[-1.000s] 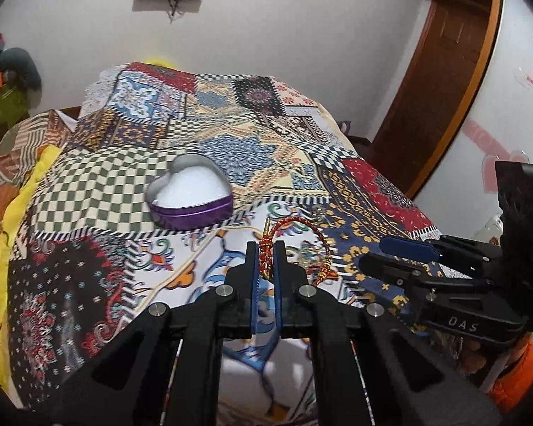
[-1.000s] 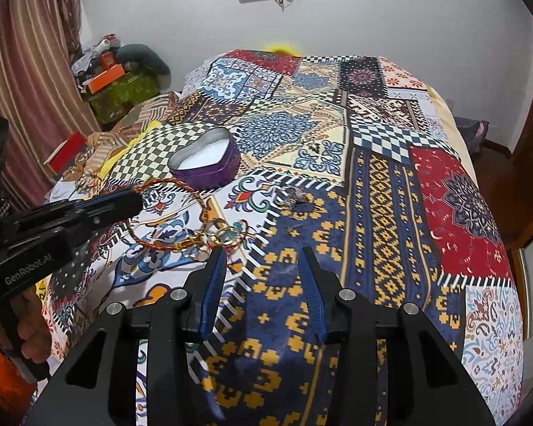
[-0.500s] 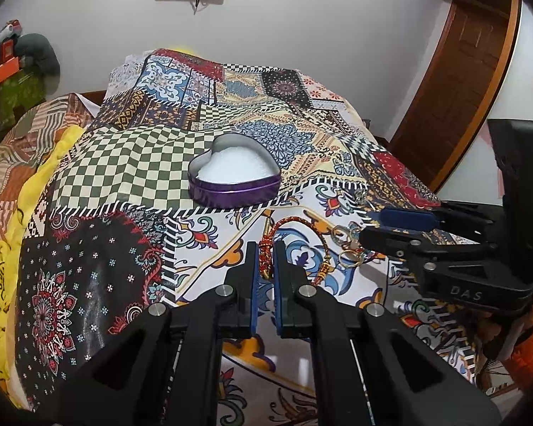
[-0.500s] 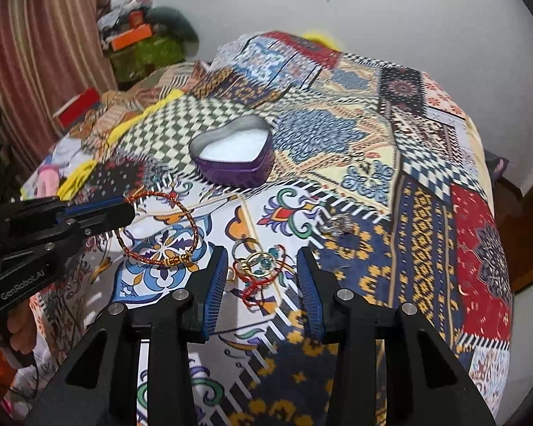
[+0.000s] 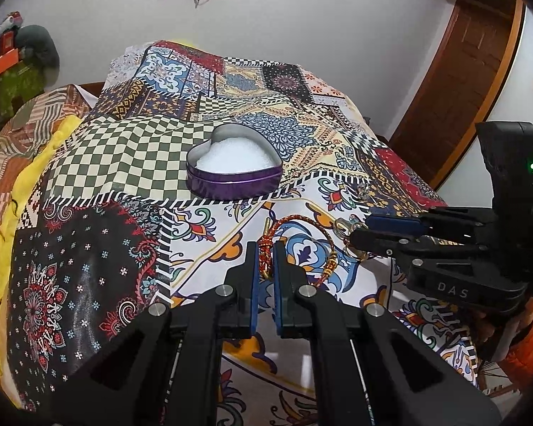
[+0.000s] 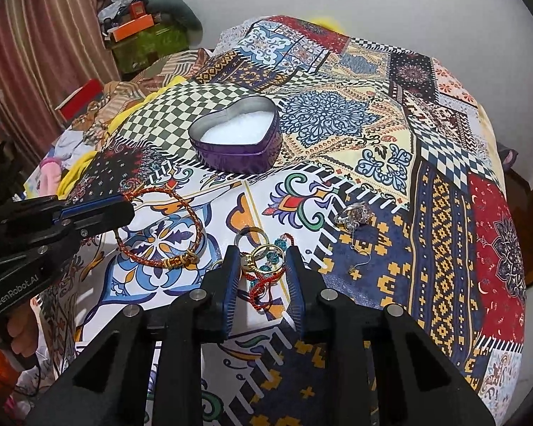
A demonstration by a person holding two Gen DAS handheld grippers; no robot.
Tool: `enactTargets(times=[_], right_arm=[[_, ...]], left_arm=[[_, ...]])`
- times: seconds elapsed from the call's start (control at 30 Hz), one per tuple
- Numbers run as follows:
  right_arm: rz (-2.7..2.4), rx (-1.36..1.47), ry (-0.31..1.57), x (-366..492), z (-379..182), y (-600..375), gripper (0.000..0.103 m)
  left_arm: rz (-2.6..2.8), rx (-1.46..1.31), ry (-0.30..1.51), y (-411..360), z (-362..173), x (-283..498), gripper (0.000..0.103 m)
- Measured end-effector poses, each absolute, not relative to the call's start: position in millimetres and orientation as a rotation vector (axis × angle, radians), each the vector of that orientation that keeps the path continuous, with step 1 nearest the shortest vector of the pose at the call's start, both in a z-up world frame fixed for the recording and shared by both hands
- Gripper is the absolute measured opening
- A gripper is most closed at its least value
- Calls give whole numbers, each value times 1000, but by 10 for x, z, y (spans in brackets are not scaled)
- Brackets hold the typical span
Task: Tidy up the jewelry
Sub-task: 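Grasp the gold ring with the right tool while the left tool lifts the bracelet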
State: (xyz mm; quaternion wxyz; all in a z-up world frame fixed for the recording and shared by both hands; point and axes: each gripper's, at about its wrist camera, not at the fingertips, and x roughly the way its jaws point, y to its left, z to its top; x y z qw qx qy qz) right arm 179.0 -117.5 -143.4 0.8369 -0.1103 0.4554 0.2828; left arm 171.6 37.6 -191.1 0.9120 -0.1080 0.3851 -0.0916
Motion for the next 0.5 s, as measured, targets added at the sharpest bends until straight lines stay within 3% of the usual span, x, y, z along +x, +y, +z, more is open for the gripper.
enactTargets(times=[0.5], right_arm=[[561, -168, 866, 1798, -1068, -1332, 24]], left_arm=[[-180, -169, 706, 310, -1512, 1773, 6]])
